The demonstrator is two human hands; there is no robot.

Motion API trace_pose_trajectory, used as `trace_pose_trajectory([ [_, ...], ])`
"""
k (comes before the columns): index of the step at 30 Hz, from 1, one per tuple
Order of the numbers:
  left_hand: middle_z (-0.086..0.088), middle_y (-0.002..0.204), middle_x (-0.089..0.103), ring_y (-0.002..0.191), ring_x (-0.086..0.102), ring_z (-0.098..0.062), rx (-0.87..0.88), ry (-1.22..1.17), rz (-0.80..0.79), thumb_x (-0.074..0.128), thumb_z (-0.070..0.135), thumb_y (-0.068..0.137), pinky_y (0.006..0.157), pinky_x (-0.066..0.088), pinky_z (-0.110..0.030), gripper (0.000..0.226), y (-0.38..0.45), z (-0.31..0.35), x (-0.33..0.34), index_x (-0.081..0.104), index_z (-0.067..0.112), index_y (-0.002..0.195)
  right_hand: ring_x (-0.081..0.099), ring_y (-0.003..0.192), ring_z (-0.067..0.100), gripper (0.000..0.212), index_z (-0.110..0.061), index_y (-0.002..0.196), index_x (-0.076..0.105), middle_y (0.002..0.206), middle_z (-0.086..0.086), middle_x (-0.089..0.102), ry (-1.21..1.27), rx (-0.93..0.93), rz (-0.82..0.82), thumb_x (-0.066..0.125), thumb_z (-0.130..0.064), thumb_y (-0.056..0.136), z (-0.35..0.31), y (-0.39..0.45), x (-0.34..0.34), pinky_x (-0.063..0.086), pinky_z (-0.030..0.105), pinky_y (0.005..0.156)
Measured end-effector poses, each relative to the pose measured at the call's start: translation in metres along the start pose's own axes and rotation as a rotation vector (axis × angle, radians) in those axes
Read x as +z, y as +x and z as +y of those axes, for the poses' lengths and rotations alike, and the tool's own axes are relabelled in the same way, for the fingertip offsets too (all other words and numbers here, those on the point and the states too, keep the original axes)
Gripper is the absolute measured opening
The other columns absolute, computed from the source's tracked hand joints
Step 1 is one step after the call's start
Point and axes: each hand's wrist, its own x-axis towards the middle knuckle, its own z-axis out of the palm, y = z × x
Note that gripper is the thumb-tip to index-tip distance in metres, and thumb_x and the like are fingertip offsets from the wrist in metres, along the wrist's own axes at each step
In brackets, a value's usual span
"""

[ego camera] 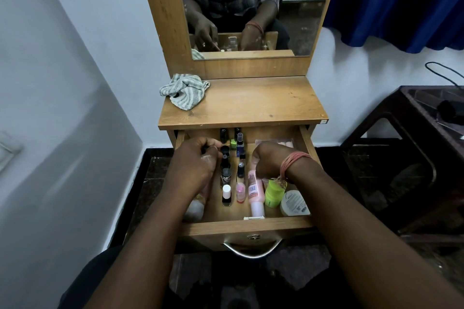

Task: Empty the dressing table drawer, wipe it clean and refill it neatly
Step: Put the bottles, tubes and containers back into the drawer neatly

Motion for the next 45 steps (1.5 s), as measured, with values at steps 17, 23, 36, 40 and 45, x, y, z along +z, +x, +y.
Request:
trace_pose_trajectory([
  [17, 0.014, 0.092, 0.076, 0.092, 0.069, 0.0, -0.009, -0.009, 0.002, 0.063, 0.022, 0.099, 0.088, 0.055, -0.026, 0.016, -0.002, 0.003, -0.002, 0.078, 0.024, 0.098, 0.062, 0.084, 0.026, 0.033, -0.024, 0.073, 0.048, 0.088, 0.002, 0.06, -0.066, 0.029, -0.203, 0.08, -0.035, 0.075, -0.005, -0.005, -0.007, 0.055, 0.034, 0.071],
  [23, 0.013, 0.092, 0.077, 0.089, 0.07, 0.002, -0.015, -0.021, -0.009, 0.063, 0.02, 0.097, 0.089, 0.057, -0.028, 0.016, -0.004, 0.005, -0.003, 0.078, 0.024, 0.096, 0.062, 0.091, 0.022, 0.038, -0.018, 0.105, 0.064, 0.102, 0.003, 0.064, -0.087, 0.061, -0.261, 0.073, -0.043, 0.078, 0.003, -0.001, -0.01, 0.054, 0.032, 0.069],
  [36, 0.011, 0.092, 0.078, 0.089, 0.072, -0.001, -0.066, -0.023, -0.015, 0.064, 0.021, 0.096, 0.09, 0.058, -0.03, 0.014, -0.008, 0.011, -0.004, 0.078, 0.024, 0.095, 0.057, 0.075, 0.02, 0.028, 0.001, 0.099, 0.068, 0.09, 0.015, 0.064, 0.384, -0.076, -0.287, 0.073, -0.02, 0.083, 0.008, -0.017, -0.039, 0.047, 0.028, 0.062],
  [40, 0.007, 0.094, 0.076, 0.077, 0.067, 0.01, -0.063, -0.055, 0.023, 0.064, 0.016, 0.099, 0.064, 0.045, -0.004, 0.015, -0.013, 0.016, -0.001, 0.078, 0.018, 0.096, 0.062, 0.094, 0.032, 0.015, -0.008, 0.087, 0.063, 0.097, 0.021, 0.068, 0.479, -0.144, -0.238, 0.074, -0.015, 0.08, 0.016, -0.023, -0.048, 0.051, 0.047, 0.092],
  [45, 0.013, 0.088, 0.077, 0.083, 0.07, 0.001, -0.09, 0.018, -0.035, 0.063, 0.029, 0.099, 0.085, 0.055, -0.029, 0.02, -0.007, 0.011, -0.008, 0.078, 0.022, 0.088, 0.044, 0.07, 0.025, 0.034, -0.006, 0.098, 0.062, 0.089, 0.02, 0.057, 0.699, -0.208, -0.23, 0.075, -0.018, 0.068, 0.03, -0.049, -0.075, 0.035, 0.033, 0.056],
])
